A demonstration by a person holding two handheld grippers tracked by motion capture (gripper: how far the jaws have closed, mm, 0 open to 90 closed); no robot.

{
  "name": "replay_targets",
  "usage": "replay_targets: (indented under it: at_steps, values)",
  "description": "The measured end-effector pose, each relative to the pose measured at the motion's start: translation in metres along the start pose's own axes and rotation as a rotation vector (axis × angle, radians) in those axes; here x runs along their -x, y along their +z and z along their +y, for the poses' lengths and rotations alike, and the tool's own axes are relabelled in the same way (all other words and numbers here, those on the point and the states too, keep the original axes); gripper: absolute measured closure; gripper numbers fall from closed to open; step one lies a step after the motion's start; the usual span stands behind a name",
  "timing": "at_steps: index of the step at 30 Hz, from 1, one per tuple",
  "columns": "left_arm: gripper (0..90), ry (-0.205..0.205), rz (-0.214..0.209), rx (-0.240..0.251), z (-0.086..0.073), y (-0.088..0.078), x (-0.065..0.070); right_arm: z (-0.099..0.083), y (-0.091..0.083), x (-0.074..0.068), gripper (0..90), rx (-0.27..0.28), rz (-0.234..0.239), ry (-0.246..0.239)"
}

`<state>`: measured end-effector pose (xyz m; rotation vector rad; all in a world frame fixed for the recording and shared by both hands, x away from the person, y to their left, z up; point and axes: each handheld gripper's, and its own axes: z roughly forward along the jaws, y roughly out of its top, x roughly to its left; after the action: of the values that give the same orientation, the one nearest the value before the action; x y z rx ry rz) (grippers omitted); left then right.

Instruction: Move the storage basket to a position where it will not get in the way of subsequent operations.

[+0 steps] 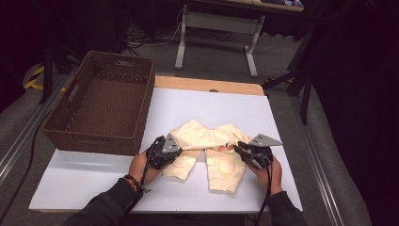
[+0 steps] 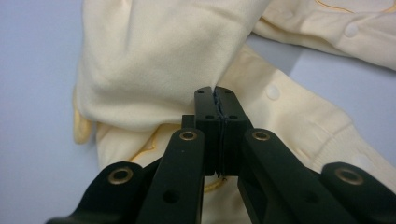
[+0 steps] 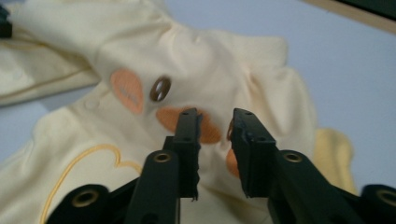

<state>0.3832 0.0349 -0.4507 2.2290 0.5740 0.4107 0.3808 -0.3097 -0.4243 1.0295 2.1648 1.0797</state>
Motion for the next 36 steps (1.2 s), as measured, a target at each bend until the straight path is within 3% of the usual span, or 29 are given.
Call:
replay_targets:
  at_steps: [5, 7, 11, 13, 14, 16, 19, 21, 23, 26, 30, 33, 36]
  values:
    - [89.5, -0.003, -0.027, -0.027, -0.004, 0.002, 0.003, 0.022, 0.007, 0.015, 48.8, 0.022, -0.048, 0.029]
    - [89.5, 0.003, -0.032, -0.018, -0.004, 0.003, 0.003, 0.027, 0.017, 0.025, 47.2, -0.011, -0.057, 0.04]
    - [90.0, 0.0, -0.049, -0.02, -0.008, 0.004, 0.002, 0.025, 0.037, 0.04, 44.8, -0.091, -0.031, 0.095]
    - [90.0, 0.009, -0.049, -0.016, -0.008, 0.003, 0.003, 0.02, 0.044, 0.043, 50.9, -0.117, -0.017, 0.127]
    - [90.0, 0.006, -0.05, -0.012, -0.008, 0.003, 0.004, 0.017, 0.048, 0.045, 56.4, -0.141, 0.013, 0.154]
    - [89.9, 0.0, -0.04, -0.001, -0.007, -0.001, 0.003, 0.013, 0.052, 0.046, 70.6, -0.156, 0.011, 0.16]
    - [89.8, 0.002, -0.026, 0.043, -0.002, -0.008, -0.001, 0.013, 0.049, 0.044, 81.4, -0.126, 0.003, 0.164]
    - [89.0, -0.01, 0.0, 0.093, 0.007, -0.017, -0.006, 0.013, 0.048, 0.043, 82.9, -0.12, -0.002, 0.152]
    - [82.7, -0.038, 0.009, 0.133, 0.019, -0.023, -0.011, 0.014, 0.046, 0.042, 83.3, -0.101, -0.014, 0.146]
    - [74.0, -0.023, 0.047, 0.167, 0.04, -0.026, -0.011, 0.017, 0.04, 0.04, 83.7, -0.059, -0.026, 0.149]
    - [58.8, -0.043, 0.073, 0.165, 0.062, -0.014, -0.019, 0.02, 0.033, 0.036, 83.7, -0.011, -0.036, 0.138]
    - [51.6, -0.068, 0.089, 0.14, 0.07, 0.001, -0.033, 0.022, 0.028, 0.033, 83.7, 0.023, -0.039, 0.125]
    - [41.5, -0.13, 0.109, 0.107, 0.073, 0.013, -0.052, 0.024, 0.024, 0.029, 83.7, 0.047, -0.041, 0.112]
